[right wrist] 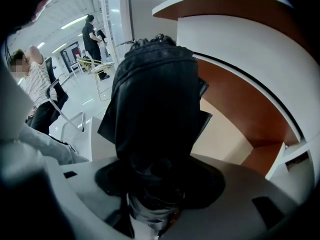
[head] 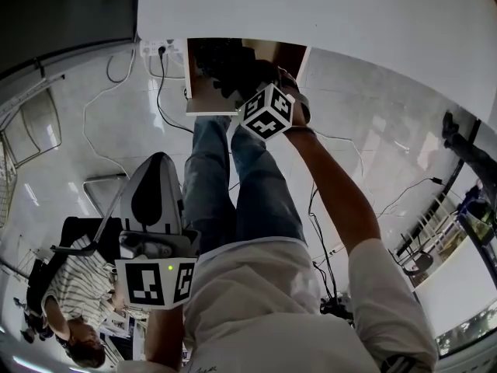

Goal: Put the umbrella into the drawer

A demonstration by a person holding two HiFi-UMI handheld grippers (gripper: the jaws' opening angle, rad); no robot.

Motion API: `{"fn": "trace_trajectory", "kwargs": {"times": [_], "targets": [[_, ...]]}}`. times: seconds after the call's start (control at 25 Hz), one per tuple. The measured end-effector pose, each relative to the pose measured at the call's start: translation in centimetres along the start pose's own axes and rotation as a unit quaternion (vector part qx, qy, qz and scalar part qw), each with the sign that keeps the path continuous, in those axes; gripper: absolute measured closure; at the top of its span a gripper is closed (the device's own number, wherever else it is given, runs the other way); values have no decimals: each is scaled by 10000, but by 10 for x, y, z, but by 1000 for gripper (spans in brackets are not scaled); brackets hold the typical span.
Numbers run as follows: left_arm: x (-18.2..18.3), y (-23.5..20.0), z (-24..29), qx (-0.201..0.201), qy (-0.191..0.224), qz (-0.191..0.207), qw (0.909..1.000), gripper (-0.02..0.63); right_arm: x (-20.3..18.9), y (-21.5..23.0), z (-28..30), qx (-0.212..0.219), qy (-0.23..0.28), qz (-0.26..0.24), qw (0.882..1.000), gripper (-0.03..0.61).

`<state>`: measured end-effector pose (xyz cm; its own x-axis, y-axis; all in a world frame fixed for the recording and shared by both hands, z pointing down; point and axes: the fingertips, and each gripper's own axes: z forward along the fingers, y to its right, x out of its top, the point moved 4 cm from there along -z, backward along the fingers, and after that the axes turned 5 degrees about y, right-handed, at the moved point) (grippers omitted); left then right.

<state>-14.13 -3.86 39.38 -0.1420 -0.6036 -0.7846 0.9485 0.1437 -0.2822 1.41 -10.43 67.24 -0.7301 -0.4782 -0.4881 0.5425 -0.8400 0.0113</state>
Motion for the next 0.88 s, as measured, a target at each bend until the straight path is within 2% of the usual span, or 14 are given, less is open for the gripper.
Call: {"fn": "trace_trajectory", "kwargs": {"times": [0.2,0.88], "targets": [[-3,-3,-1,-8,-65,-1,10000,595,-5,1,14,-21,-183,-180,9997,310],[-16,-16,3,-74,-295,-118,9995,595,-13,4,49,-36,-615,-228,9978,308]]}}
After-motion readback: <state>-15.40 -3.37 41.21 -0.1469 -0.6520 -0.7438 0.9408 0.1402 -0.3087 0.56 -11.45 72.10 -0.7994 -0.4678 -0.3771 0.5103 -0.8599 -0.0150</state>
